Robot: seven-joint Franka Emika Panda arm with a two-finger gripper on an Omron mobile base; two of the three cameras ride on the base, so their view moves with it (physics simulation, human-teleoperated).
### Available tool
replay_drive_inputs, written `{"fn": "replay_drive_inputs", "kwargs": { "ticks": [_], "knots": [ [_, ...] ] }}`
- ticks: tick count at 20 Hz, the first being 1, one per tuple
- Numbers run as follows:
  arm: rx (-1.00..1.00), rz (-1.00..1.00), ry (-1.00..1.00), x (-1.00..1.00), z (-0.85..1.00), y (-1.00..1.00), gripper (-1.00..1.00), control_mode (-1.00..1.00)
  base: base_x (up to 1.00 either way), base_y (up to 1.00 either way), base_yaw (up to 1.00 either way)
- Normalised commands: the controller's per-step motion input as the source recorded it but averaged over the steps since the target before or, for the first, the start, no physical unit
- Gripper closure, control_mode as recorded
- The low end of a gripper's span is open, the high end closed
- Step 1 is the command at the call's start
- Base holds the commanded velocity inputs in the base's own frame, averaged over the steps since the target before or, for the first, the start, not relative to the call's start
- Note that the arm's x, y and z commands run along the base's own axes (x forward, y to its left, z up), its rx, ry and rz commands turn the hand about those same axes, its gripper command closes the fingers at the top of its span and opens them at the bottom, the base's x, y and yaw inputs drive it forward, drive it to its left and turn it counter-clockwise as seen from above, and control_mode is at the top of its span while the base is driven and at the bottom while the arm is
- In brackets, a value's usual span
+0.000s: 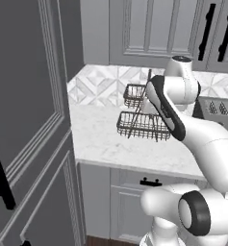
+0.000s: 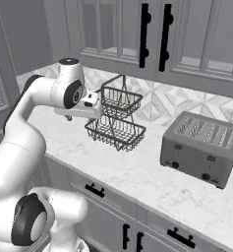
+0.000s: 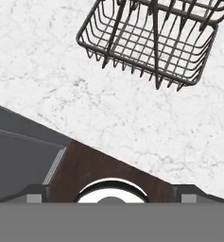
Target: Take a straw from the drawer in front and place it inside the glass cup on the dining counter.
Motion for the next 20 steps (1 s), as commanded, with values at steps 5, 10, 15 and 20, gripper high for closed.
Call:
{"fn": "replay_drive_inputs", "kwargs": {
  "ticks": [5,10,15,20],
  "knots": [
    [0.00,0.00,0.00,0.00,0.00,0.00,-1.00,1.00,-0.42,-0.47,0.45],
    [0.00,0.00,0.00,0.00,0.00,0.00,-1.00,1.00,-0.52,-0.34,0.53],
    [0.00,0.00,0.00,0.00,0.00,0.00,-1.00,1.00,-0.29,-0.11,0.57],
    [0.00,0.00,0.00,0.00,0.00,0.00,-1.00,1.00,-0.25,-0.19,0.51]
  ]
}}
